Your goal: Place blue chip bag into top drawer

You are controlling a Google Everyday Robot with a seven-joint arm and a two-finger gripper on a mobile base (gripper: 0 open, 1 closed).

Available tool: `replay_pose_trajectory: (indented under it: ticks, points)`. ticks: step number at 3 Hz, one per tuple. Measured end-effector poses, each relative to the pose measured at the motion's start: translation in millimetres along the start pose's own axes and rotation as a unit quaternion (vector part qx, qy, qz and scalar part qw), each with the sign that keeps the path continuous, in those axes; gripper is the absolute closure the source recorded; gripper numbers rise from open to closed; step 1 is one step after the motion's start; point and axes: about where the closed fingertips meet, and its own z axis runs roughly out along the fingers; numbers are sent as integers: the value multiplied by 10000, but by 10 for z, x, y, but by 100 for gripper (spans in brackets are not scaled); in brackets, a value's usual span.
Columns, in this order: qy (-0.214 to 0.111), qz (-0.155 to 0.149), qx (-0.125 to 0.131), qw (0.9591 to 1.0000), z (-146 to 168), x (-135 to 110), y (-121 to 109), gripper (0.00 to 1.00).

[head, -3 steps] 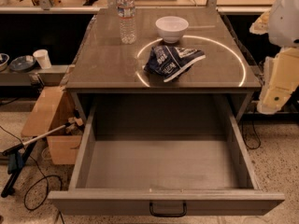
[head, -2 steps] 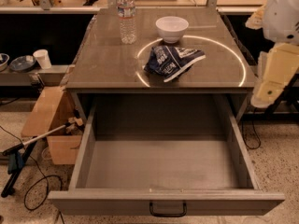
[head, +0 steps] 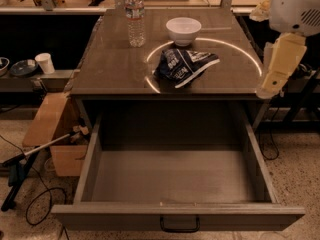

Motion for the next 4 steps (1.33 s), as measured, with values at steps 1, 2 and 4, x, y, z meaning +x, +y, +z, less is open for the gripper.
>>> replay_pose_trajectory:
  ticks: [1,2,4]
  points:
    - [-559,-102,-257,9981,100,-48,-129,0]
    - [-1411,-98,-606,9881,191,-19,-261,0]
    - [-2225,-86,-643,9728,233,-181,-471,0]
